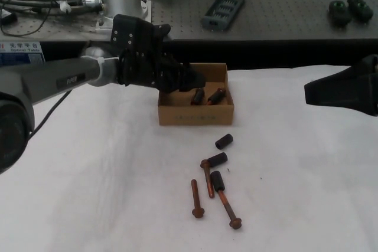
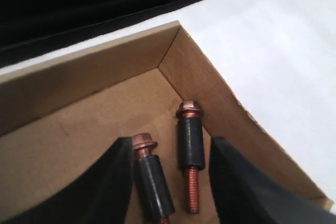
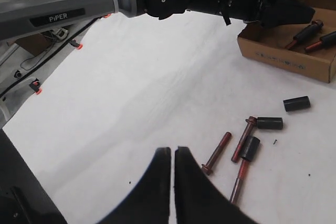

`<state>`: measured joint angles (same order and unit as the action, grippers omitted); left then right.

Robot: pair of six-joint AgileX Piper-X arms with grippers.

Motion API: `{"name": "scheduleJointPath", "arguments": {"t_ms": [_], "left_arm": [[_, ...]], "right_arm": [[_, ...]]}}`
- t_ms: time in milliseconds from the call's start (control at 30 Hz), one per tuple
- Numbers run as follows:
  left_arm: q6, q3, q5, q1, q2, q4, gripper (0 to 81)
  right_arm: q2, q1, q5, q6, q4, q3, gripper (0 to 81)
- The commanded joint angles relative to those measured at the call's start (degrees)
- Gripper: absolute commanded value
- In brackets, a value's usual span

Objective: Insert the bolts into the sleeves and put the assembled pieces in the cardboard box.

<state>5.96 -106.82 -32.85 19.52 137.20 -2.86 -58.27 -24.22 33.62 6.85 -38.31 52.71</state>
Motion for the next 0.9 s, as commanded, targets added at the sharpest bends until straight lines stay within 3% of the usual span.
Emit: {"name": "scheduleJointPath", "arguments": {"t_ms": [0, 200, 367, 667, 867], "left_arm": [[0.9, -0.7, 0.0, -0.1, -1.3, -0.6, 28.3], [0.9, -0.7, -1.1, -0.1, -5.0, -5.8, 13.1], [0.0, -0.7, -4.7, -0.8, -9.8, -20.0, 1.0], [-11.8, 0.2, -8.1, -2.4, -19.0, -50.3, 0.6], [-14.0, 10.0, -8.0, -2.4, -29.2, -52.4, 0.6]], "right_arm": [[-0.1, 0.3, 0.4, -0.5, 0.5, 0.2, 2.9], [-0.1, 0.3, 0.4, -0.5, 0.5, 0.2, 2.9], [-0.1, 0.3, 0.4, -0.5, 0.0, 0.2, 2.9], [-0.1, 0.3, 0.4, -0.5, -0.4, 0.2, 2.9], [-0.1, 0.3, 0.4, -0.5, -1.4, 0.2, 2.9]]}}
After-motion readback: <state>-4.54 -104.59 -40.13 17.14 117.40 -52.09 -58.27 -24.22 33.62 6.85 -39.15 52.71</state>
